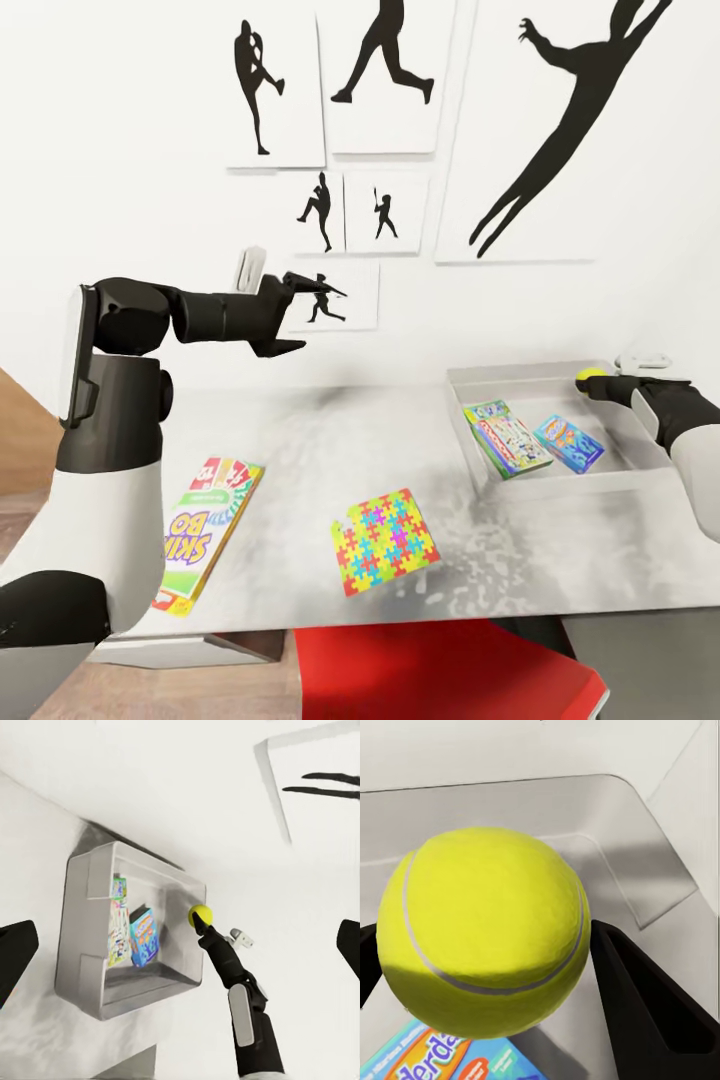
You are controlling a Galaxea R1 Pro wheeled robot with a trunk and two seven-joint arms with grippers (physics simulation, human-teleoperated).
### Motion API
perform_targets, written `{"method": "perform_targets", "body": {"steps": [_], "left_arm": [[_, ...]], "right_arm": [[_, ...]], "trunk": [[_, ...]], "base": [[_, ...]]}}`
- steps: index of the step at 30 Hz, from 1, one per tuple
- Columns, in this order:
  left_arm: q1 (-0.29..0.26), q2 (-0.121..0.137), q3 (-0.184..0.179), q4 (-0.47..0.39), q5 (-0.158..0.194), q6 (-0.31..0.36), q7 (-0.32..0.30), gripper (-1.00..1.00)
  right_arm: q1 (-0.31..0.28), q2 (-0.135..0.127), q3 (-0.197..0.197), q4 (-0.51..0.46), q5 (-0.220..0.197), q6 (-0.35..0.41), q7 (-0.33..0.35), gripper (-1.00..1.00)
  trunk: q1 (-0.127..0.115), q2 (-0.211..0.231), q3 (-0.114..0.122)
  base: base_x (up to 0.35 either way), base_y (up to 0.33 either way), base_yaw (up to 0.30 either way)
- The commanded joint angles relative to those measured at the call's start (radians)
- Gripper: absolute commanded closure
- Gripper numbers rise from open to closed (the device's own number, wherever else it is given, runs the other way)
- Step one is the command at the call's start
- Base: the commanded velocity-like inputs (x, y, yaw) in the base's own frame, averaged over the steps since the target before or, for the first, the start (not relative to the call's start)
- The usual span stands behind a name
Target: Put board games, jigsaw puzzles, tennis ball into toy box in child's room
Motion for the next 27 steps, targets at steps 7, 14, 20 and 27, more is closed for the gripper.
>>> {"method": "perform_targets", "body": {"steps": [7,14,20,27], "left_arm": [[-0.045,-0.049,-0.051,0.008,0.003,0.005,0.006,-1.0],[-0.097,-0.055,-0.079,0.009,0.005,-0.02,0.005,-1.0],[-0.108,-0.057,-0.084,0.01,0.006,-0.023,0.006,-1.0],[-0.115,-0.06,-0.085,0.01,0.007,-0.023,0.007,-1.0]], "right_arm": [[-0.001,-0.001,-0.009,-0.002,0.006,0.009,0.007,1.0],[-0.011,0.0,-0.01,-0.002,0.006,0.046,0.007,1.0],[-0.017,-0.002,-0.01,-0.004,0.005,0.062,0.006,1.0],[-0.022,-0.035,-0.009,-0.011,-0.033,0.064,0.006,1.0]], "trunk": [[0.0,-0.001,-0.009],[0.0,-0.001,-0.02],[0.0,-0.001,-0.03],[0.0,-0.001,-0.041]], "base": [[0.0,0.0,0.0],[0.0,0.0,0.0],[0.0,0.0,0.0],[0.0,0.0,0.0]]}}
